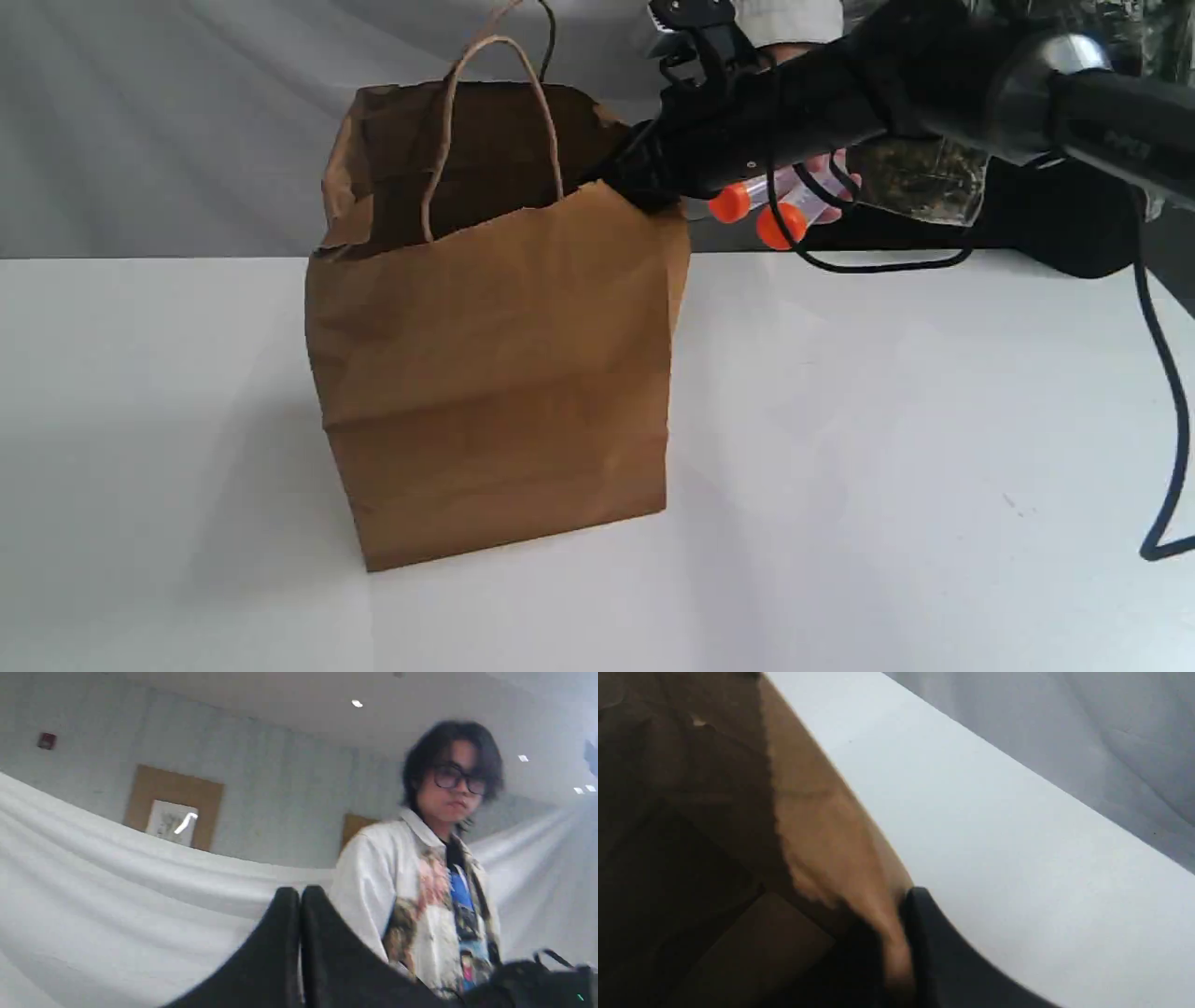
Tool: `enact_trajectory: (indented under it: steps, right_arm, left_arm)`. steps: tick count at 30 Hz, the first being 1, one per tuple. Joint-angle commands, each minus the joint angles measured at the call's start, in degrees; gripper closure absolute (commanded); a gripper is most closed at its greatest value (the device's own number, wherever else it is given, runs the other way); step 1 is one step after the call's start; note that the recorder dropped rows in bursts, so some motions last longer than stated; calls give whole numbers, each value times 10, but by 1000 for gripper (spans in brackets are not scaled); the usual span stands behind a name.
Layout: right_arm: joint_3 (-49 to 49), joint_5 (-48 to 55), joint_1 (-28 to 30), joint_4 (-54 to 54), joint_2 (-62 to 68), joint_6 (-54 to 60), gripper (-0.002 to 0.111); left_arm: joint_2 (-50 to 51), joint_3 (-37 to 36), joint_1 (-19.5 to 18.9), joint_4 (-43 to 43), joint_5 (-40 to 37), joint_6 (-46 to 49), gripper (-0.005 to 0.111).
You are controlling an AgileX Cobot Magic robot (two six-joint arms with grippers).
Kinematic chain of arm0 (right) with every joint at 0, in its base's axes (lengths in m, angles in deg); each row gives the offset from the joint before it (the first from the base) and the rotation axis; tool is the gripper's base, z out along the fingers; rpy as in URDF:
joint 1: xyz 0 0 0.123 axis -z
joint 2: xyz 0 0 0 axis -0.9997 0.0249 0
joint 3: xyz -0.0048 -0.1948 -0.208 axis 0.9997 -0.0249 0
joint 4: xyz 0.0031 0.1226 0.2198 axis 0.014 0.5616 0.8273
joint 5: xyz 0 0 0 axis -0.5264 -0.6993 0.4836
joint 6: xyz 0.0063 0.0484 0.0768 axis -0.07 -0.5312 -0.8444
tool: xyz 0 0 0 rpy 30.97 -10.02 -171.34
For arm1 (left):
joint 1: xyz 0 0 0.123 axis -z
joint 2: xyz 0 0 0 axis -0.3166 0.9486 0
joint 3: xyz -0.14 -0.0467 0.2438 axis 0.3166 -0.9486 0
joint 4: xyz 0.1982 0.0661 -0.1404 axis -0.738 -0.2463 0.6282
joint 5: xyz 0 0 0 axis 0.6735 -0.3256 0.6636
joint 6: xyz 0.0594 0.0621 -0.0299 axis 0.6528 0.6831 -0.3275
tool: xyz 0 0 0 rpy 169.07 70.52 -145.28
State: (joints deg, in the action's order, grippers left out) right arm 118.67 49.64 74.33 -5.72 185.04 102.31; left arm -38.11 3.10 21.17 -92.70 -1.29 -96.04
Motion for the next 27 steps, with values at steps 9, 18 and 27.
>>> enact_trajectory:
  steps: [9, 18, 27]
  right_arm:
    - [-1, 17, 0, -2, 0, -2, 108]
    - [-1, 15, 0, -10, 0, -2, 108]
    - [-1, 15, 0, -10, 0, -1, 108]
  left_arm:
    - [479, 226, -1, -253, 259, -10, 107]
    - [682, 261, 29, -26, 260, 526, 107]
    - [655, 366, 144, 27, -199, 259, 106]
